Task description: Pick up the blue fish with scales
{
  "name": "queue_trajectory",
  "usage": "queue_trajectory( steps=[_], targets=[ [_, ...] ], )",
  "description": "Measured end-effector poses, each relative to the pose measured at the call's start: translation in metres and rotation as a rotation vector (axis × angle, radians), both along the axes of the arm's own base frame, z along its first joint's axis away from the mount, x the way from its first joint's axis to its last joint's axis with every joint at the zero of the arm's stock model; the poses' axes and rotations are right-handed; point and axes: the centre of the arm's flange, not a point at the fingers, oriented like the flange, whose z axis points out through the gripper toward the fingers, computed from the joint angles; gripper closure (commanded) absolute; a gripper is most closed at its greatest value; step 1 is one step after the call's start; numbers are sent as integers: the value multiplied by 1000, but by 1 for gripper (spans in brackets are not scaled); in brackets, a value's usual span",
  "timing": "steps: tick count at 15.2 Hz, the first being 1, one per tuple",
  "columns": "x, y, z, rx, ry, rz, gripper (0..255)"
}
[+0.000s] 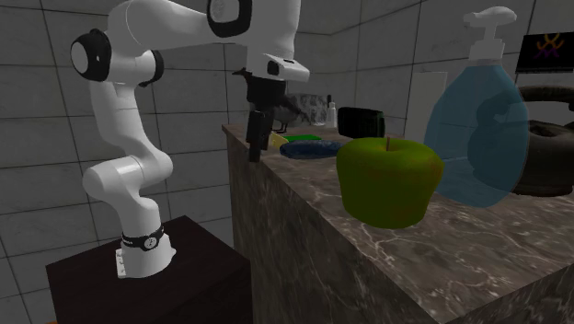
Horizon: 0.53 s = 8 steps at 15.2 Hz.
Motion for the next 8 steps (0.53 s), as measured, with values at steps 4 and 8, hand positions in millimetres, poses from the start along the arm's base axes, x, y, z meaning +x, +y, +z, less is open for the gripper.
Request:
queue_trajectory(
  steps=[4,8],
  targets=[
    [19,51,9,14,11,171,0],
    [31,105,22,29,22,343,0]
  ],
)
